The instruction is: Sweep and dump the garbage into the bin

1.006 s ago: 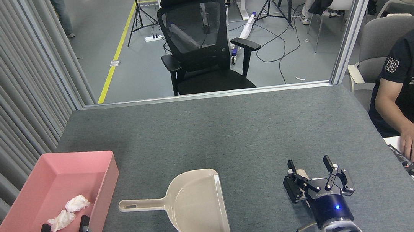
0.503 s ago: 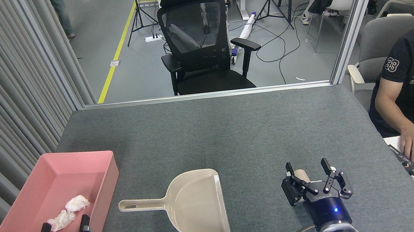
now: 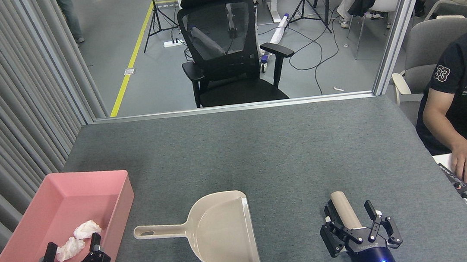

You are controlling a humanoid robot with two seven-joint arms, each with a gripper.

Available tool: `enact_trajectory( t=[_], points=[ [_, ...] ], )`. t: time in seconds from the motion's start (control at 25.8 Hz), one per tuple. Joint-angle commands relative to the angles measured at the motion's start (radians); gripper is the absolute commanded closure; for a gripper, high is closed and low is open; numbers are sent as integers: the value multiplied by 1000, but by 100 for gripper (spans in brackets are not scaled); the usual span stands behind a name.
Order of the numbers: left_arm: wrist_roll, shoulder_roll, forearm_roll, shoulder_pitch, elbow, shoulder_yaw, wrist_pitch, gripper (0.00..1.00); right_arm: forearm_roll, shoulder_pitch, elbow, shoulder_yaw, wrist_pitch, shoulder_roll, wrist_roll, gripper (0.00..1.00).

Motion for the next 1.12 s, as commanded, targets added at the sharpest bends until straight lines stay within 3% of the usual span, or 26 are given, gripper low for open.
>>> enact_trajectory(
  t=[0.0, 0.54, 0.66, 1.08],
  points=[
    [0, 2, -4, -40, 11, -1, -3, 1, 0, 9, -9, -5, 2, 0, -2, 2],
    [-41, 2, -7, -83, 52, -124, -23, 1, -1, 15, -24, -2, 7, 28, -13, 2],
    [-87, -1, -7, -92, 52, -129, -38, 1, -1, 15, -23, -3, 5, 28, -13, 2],
    [-95, -5, -7, -101, 68, -136, -41, 1, 0, 11, -17, 0, 10, 31, -7, 2]
  ],
)
